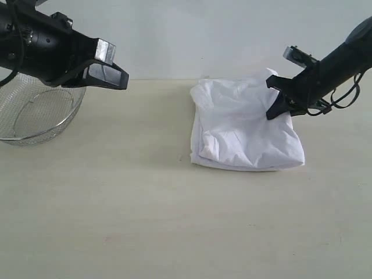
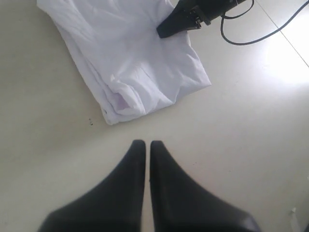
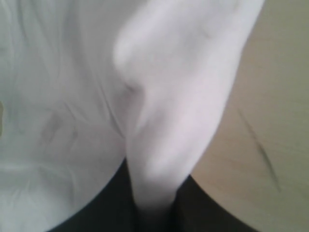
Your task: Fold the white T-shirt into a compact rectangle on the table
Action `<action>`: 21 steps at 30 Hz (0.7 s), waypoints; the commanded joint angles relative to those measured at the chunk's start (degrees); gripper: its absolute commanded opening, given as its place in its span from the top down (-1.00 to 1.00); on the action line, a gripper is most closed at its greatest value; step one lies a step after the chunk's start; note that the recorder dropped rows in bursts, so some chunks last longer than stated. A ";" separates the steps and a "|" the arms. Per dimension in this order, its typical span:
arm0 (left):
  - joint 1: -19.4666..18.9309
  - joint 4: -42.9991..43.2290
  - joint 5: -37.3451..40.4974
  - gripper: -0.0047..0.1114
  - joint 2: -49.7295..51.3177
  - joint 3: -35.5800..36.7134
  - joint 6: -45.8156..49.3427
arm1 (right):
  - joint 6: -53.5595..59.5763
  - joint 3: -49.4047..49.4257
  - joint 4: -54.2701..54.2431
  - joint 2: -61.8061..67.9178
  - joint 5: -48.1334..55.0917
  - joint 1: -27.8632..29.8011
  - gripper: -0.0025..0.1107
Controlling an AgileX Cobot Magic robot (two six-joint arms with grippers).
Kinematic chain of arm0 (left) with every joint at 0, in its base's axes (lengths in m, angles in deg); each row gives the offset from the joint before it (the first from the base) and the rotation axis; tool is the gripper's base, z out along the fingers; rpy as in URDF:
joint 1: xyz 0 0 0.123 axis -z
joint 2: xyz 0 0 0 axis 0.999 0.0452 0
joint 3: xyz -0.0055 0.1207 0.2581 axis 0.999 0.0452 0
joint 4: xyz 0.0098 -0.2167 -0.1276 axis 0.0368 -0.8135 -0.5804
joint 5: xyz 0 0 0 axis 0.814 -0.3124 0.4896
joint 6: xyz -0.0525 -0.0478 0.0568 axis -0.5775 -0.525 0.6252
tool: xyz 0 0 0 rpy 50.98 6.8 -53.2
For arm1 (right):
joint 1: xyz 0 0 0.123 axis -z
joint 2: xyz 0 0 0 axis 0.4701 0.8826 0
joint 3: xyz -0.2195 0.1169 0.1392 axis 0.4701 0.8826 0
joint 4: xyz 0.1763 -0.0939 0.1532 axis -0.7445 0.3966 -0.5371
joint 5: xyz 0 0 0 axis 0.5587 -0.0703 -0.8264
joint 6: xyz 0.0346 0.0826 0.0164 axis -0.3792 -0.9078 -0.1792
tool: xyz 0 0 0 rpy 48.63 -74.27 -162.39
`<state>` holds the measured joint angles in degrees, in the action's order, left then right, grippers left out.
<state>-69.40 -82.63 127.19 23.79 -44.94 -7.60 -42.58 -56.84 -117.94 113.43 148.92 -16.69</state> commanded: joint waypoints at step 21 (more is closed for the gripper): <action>-0.07 0.34 0.20 0.84 -0.52 0.24 -0.56 | -0.34 -0.59 4.35 -0.24 0.59 5.40 0.96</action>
<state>-69.40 -82.63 127.21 23.79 -44.94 -7.76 -42.79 -57.03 -114.65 113.43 150.17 -11.76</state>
